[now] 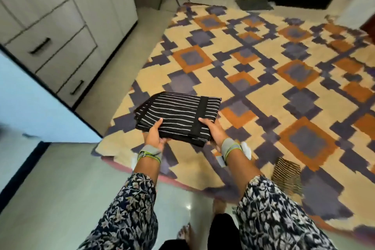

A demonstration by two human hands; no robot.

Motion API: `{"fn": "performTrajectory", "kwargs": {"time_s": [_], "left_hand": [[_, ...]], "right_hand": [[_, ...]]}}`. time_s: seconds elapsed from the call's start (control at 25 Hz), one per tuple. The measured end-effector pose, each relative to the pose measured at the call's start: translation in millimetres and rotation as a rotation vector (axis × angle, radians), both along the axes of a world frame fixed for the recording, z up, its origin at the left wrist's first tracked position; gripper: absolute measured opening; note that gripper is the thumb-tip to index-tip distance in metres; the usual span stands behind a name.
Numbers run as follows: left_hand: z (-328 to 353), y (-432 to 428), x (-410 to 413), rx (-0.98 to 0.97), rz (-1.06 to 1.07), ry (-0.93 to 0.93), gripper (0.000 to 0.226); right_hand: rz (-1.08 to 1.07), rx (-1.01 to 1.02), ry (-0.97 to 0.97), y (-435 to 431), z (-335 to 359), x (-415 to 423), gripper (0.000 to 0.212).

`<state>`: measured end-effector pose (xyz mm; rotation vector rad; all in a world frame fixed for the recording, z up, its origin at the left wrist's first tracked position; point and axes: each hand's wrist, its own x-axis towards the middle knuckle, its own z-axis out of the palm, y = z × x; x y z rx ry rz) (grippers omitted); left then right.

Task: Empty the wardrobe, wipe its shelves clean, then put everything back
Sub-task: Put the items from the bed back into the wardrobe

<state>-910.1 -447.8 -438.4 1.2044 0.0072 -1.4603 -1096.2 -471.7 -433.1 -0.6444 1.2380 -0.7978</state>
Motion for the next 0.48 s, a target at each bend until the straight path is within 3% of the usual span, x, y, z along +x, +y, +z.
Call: {"fn": "performTrajectory", "kwargs": {"time_s": [0.2, 0.24, 0.32, 0.48], "left_hand": [[1, 54, 150, 0.000, 0.360, -0.020, 0.011], [-5, 56, 168, 0.015, 0.429, -0.010, 0.020], [-6, 65, 199, 0.028, 0.573, 0.059, 0.037], [-20, 78, 260, 0.086, 0.773, 0.089, 0.035]], "right_hand": [[0.322, -0.063, 0.100, -1, 18, 164, 0.018], [0.362, -0.083, 0.097, -3, 24, 184, 0.016], [0.462, -0.115, 0.117, -9, 25, 230, 0.021], [0.615, -0.124, 0.165, -26, 10, 316, 0.032]]}}
